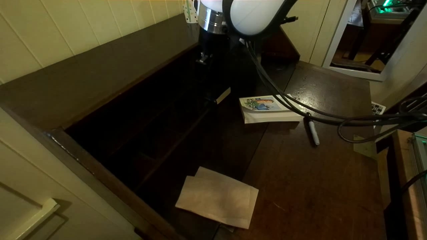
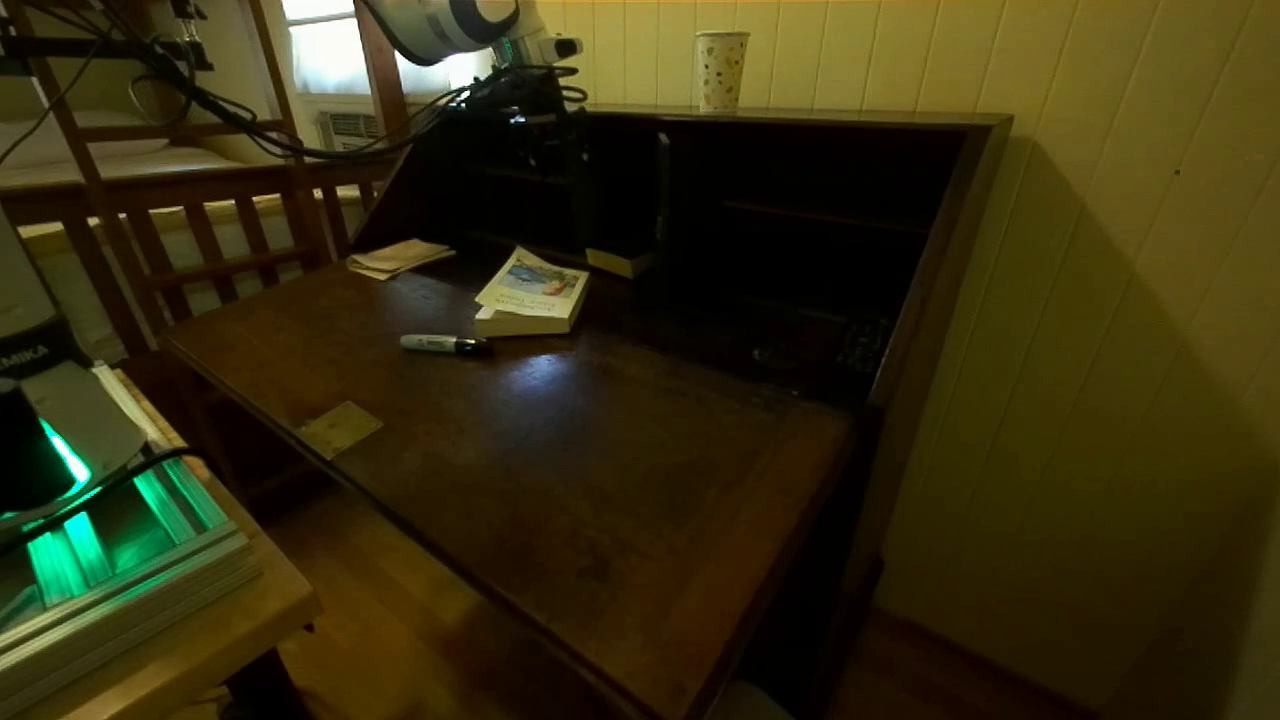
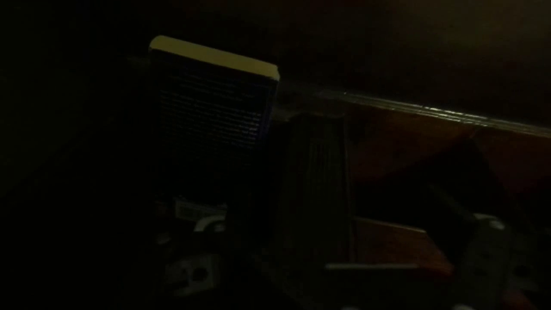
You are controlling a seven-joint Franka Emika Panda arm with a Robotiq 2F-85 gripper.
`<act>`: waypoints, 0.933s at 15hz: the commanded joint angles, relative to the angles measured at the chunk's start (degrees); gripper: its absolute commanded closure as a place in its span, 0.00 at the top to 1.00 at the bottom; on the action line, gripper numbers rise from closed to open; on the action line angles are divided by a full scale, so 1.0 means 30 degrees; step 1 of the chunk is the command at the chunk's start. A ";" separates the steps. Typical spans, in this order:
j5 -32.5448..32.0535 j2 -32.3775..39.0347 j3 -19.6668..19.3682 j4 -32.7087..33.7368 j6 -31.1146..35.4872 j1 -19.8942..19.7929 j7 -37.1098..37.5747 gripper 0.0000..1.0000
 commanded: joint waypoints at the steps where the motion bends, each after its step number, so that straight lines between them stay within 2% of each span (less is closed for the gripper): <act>1: -0.1046 -0.1858 -0.0333 -0.1642 -0.1393 0.0577 0.1936 1.00; 5: -0.2007 -0.3382 -0.0539 -0.3197 -0.2520 0.0568 0.3929 1.00; 9: -0.3590 -0.4301 -0.1165 -0.4718 -0.2866 0.0332 0.7050 1.00; 14: -0.6295 -0.4244 -0.1933 -0.6105 -0.1818 0.0016 1.0314 1.00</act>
